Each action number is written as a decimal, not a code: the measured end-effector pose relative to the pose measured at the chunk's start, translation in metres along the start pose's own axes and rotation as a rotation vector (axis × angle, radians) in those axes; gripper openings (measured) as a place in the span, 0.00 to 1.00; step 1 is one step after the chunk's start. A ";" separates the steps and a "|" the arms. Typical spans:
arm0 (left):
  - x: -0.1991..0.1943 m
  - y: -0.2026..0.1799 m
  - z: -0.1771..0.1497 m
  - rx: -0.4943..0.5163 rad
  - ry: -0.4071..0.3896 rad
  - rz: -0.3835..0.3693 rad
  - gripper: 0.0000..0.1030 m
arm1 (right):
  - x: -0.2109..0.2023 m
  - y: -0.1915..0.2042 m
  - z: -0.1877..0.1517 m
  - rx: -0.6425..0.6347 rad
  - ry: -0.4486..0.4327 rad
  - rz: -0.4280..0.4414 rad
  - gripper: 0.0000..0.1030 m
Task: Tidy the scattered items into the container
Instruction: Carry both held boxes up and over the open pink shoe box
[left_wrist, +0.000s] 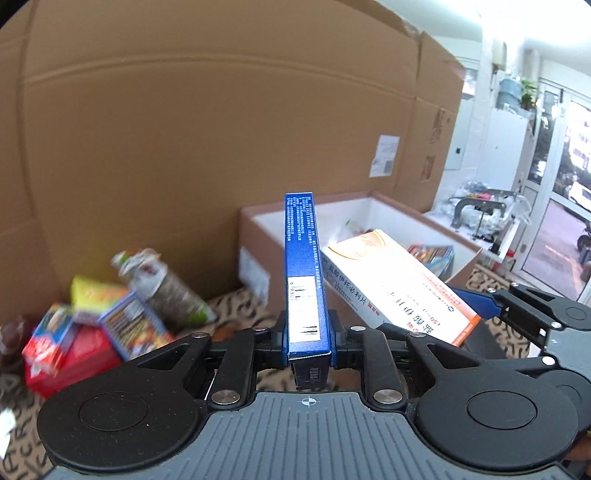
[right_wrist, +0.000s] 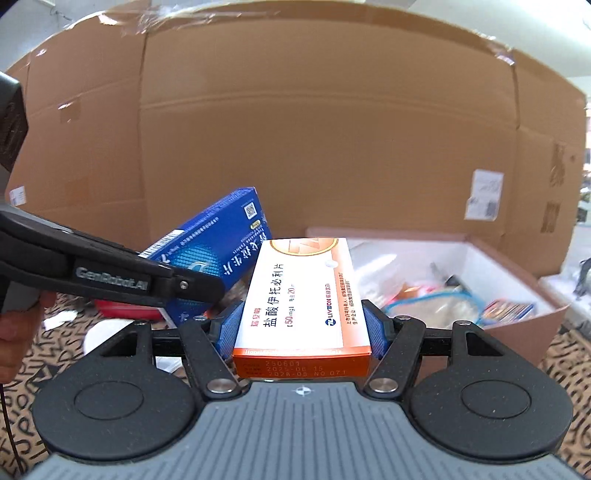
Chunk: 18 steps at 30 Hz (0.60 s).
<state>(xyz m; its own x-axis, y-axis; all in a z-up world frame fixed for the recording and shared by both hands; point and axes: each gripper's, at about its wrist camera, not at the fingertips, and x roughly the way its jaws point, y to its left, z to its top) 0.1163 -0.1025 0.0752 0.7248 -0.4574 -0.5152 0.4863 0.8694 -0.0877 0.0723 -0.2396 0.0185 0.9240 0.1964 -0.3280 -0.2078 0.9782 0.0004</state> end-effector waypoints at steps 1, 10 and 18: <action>0.006 -0.005 0.005 0.007 -0.002 -0.010 0.16 | 0.000 -0.006 0.002 0.000 -0.007 -0.013 0.69; 0.072 -0.044 0.043 0.061 0.013 -0.078 0.16 | 0.024 -0.068 0.015 0.024 -0.018 -0.114 0.69; 0.142 -0.054 0.071 0.052 0.056 -0.094 0.16 | 0.071 -0.117 0.022 0.038 0.026 -0.124 0.69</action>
<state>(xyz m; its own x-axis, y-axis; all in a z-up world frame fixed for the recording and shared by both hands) 0.2281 -0.2275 0.0671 0.6470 -0.5241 -0.5539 0.5764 0.8116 -0.0946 0.1689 -0.3389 0.0160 0.9333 0.0721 -0.3519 -0.0794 0.9968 -0.0062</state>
